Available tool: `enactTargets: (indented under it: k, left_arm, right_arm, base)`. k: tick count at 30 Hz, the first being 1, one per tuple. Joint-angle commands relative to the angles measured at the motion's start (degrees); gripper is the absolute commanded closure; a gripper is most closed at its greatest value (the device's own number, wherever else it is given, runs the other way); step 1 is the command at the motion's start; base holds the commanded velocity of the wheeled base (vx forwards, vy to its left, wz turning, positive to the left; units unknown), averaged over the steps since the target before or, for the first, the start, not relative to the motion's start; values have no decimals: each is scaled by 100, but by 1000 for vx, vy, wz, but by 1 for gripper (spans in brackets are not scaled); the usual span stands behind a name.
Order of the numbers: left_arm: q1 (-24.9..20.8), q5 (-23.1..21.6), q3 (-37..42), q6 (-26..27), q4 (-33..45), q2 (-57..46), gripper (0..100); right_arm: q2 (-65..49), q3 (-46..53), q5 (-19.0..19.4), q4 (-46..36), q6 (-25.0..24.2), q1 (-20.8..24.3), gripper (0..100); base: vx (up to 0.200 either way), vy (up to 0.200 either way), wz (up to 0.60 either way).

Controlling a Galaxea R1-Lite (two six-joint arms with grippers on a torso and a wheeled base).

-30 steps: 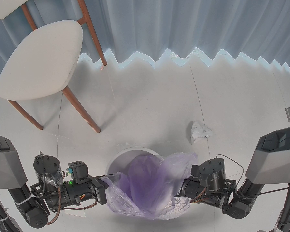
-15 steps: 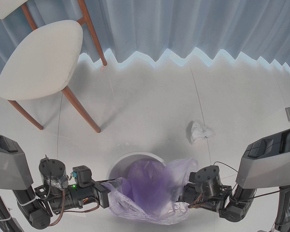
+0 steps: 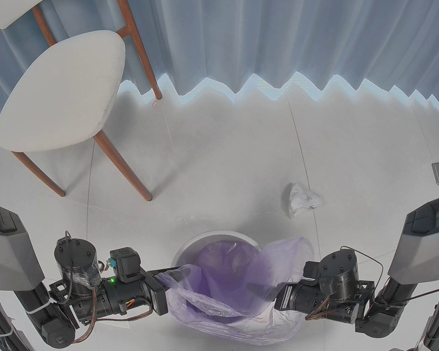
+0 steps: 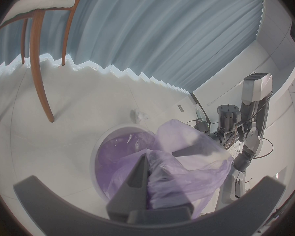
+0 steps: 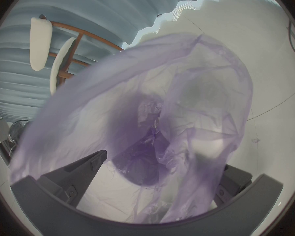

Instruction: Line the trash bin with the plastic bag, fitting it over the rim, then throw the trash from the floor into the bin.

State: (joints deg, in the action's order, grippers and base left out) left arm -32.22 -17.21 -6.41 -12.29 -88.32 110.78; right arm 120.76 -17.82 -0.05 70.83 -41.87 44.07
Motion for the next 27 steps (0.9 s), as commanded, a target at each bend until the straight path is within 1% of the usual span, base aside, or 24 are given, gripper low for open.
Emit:
enactTargets:
  k: [1,4,8,16,19,22,24,27]
  left_arm:
    - [-56,16,-88,-2,-1,-126,100]
    - [-56,16,-97,-2,-1,-241,100]
    - [-56,16,-97,-2,-1,-276,100]
    - [-48,16,-106,16,-1,-293,100]
    - [-48,25,-97,16,-1,-390,100]
    - [-12,43,-123,16,-1,-408,100]
    - [23,122,-167,16,-1,-478,100]
    - [75,174,-203,16,-1,-601,100]
  right_arm:
    - [-606,253,93,10,-5,5,0]
    - [-879,350,233,10,-5,14,0]
    - [-1063,385,233,-16,4,5,0]
    - [-1371,974,198,54,21,5,0]
    - [-1784,1202,207,168,39,-4,0]
    - [-2171,1387,207,116,92,5,0]
    - [-2338,1510,198,124,206,5,0]
    - [-2689,1686,198,124,215,-4,0]
  base:
    - [0,0,0]
    - [0,0,0]
    - [0,0,0]
    - [0,0,0]
    - [0,0,0]
    - [0,0,0]
    - [0,0,0]
    - [0,0,0]
